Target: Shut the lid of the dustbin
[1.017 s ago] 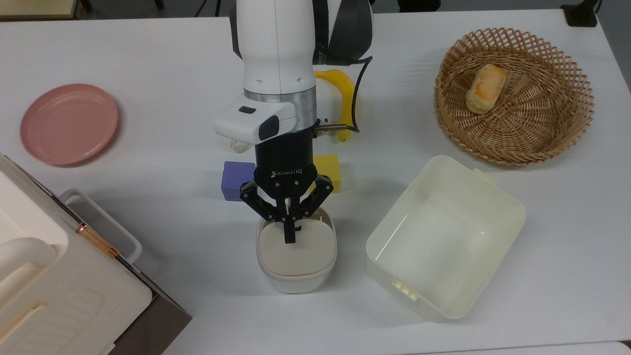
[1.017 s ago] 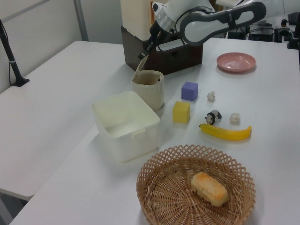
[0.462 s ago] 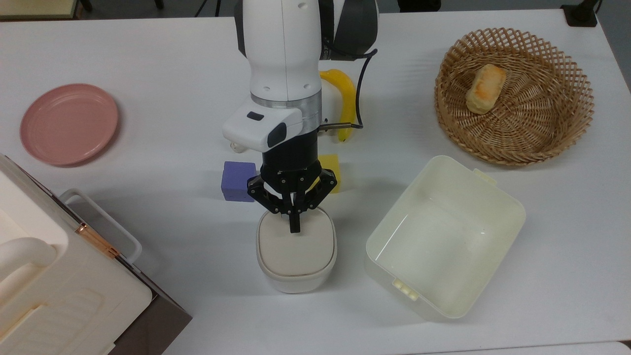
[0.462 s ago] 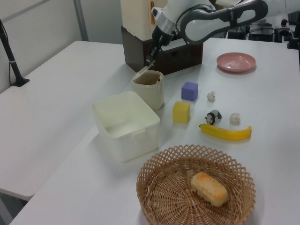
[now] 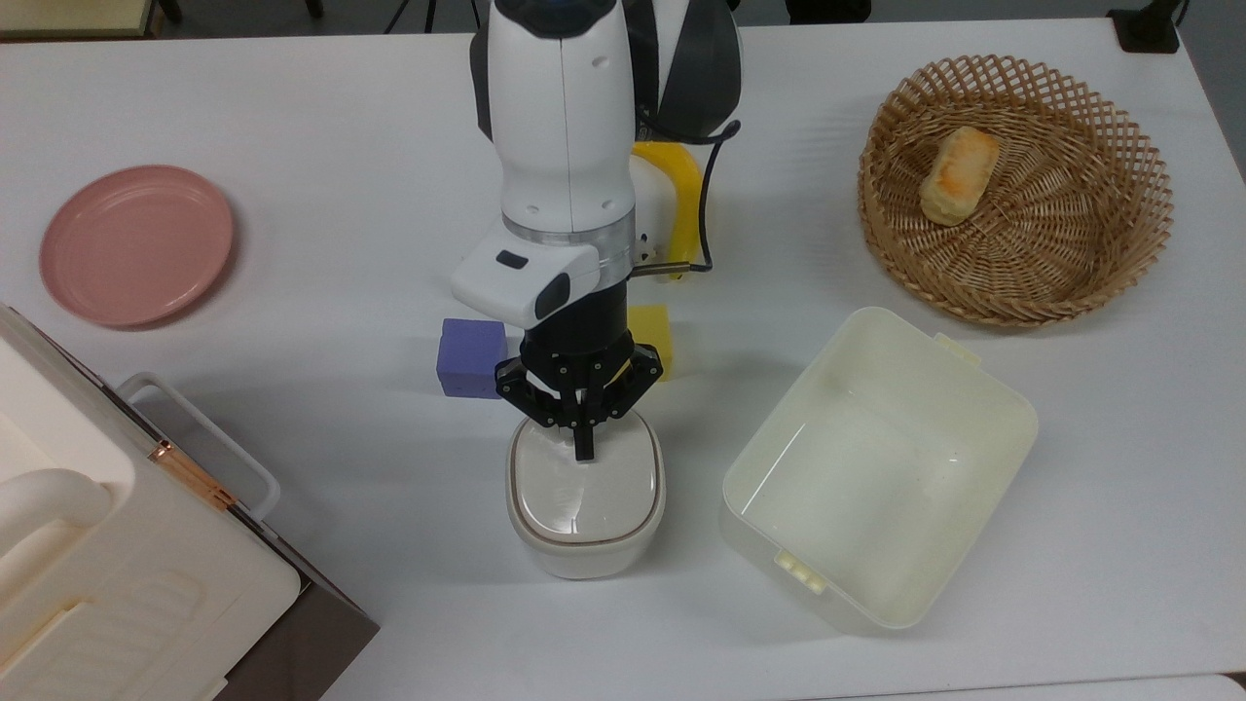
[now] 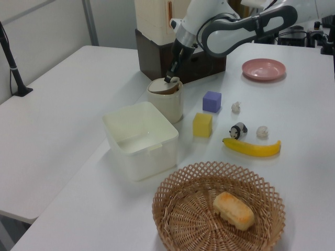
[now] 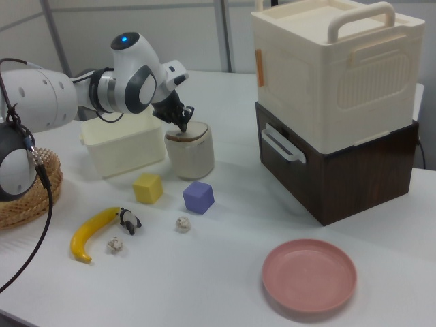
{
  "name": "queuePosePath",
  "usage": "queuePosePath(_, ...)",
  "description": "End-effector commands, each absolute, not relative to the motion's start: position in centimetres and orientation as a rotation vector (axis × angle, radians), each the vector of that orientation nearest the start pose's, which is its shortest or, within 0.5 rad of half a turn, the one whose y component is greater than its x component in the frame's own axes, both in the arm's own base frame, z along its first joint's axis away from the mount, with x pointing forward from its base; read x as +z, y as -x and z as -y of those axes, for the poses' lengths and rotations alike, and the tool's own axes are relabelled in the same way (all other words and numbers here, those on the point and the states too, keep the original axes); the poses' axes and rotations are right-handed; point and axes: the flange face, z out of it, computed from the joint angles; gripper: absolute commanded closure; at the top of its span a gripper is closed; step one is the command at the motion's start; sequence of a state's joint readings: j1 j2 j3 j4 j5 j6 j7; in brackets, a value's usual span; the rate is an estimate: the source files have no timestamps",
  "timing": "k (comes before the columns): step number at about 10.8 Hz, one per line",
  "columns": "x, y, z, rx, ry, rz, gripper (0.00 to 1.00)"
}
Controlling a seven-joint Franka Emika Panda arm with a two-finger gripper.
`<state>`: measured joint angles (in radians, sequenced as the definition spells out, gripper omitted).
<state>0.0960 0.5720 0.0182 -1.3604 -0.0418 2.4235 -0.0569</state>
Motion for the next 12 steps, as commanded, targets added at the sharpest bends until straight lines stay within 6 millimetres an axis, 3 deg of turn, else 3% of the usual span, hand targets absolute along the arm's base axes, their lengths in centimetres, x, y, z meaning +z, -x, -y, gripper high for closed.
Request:
queuePosePath(1, 42.0, -74.4, -9.4, -0.675, 3.057, 0.352, 1.00)
queuePosePath(4, 41.5, -74.5, -9.5, -0.666, 3.063, 0.361, 1.00)
queuePosePath(7, 43.4, -74.1, -9.3, -0.655, 3.060, 0.345, 1.00)
queuePosePath(12, 52.0, -70.6, -8.2, -0.573, 3.082, 0.329, 1.00)
